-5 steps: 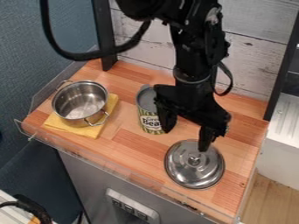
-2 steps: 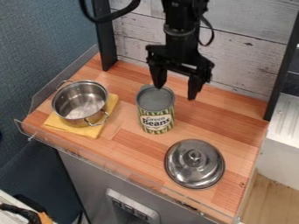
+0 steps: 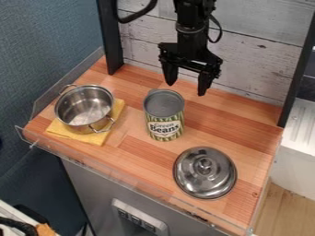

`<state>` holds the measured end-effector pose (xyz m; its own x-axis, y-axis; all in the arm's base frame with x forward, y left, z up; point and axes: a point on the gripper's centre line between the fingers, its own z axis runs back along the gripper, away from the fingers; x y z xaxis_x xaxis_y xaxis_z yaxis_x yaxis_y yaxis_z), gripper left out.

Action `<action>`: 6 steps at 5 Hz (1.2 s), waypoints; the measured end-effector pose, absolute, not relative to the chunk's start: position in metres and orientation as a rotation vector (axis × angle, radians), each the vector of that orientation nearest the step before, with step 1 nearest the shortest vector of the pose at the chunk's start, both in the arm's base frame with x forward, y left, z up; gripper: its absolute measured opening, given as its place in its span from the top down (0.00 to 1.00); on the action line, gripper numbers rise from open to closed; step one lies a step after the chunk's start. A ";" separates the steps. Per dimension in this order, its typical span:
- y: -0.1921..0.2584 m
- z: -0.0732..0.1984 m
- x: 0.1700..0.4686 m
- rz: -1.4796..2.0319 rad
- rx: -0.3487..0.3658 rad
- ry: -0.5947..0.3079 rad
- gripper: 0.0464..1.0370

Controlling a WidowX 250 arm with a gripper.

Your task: Move the can to the lower center of the table

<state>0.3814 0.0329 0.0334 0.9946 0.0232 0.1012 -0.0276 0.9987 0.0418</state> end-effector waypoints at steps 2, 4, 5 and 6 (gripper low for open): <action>0.033 0.009 0.371 -0.001 0.045 -0.039 0.04; 0.028 0.011 0.311 -0.024 0.038 0.007 0.04; 0.027 0.017 0.290 -0.035 0.039 -0.002 0.04; 0.031 0.032 0.289 -0.010 0.026 -0.044 0.04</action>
